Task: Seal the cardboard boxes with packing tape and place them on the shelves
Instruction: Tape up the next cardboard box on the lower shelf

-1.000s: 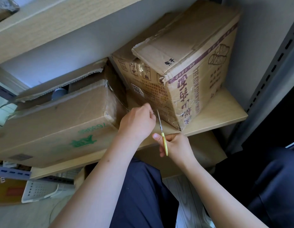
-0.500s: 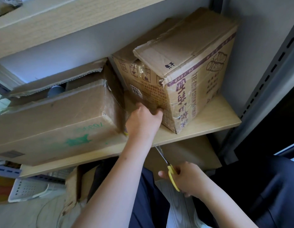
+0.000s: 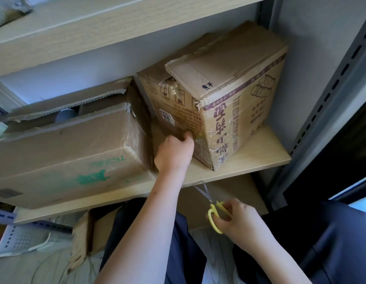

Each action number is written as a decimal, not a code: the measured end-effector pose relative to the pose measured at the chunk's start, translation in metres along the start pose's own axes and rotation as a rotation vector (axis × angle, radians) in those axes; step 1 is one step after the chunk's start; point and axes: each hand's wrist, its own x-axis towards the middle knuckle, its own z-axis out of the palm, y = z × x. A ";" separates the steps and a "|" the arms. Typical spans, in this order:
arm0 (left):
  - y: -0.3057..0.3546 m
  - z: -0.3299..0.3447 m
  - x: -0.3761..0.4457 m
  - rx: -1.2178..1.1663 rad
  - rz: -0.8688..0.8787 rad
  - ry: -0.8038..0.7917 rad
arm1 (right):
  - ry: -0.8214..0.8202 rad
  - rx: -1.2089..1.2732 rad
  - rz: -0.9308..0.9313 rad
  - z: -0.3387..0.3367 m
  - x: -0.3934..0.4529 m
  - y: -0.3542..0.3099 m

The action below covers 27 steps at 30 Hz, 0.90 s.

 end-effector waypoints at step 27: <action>0.021 -0.185 -0.173 -0.973 0.381 -0.235 | 0.725 0.132 -0.751 -0.225 -0.142 -0.161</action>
